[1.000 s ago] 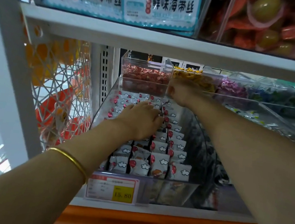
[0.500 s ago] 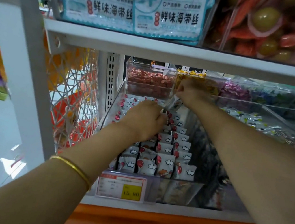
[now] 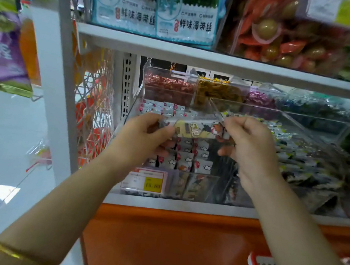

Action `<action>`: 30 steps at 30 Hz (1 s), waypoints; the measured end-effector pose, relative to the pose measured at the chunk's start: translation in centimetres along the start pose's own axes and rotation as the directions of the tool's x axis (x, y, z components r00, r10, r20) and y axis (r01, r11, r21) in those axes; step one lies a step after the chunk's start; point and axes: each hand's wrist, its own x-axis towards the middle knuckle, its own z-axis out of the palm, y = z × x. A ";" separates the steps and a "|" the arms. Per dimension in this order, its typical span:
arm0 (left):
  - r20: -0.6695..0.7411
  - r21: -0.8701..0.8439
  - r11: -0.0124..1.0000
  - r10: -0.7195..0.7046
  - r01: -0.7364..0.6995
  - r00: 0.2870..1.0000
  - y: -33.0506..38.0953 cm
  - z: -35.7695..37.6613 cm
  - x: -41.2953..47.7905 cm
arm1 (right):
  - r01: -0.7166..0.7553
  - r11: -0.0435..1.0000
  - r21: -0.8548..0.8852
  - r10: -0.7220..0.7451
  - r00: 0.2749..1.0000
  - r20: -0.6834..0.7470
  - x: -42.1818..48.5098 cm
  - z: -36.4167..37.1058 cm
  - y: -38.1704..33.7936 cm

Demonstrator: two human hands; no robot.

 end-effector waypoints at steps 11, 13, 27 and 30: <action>0.126 -0.422 0.895 -0.102 0.146 0.987 -0.5 -2.0 -0.5 | -0.254 0.844 0.472 0.197 0.966 0.168 -1.7 -0.2 0.9; 0.044 -0.303 0.949 -0.075 0.085 0.996 -0.6 -1.7 -0.6 | -0.229 0.858 0.459 0.177 0.972 0.154 -1.6 -0.1 1.1; -0.169 -0.222 0.975 -0.066 0.027 0.983 -0.6 -0.5 -1.0 | -0.095 0.957 0.275 0.052 0.986 0.160 -1.7 0.2 1.5; -0.231 -0.128 0.991 0.006 -0.036 0.973 -0.6 -0.4 -1.1 | 0.110 0.989 0.096 -0.122 0.984 0.127 -1.9 0.2 1.6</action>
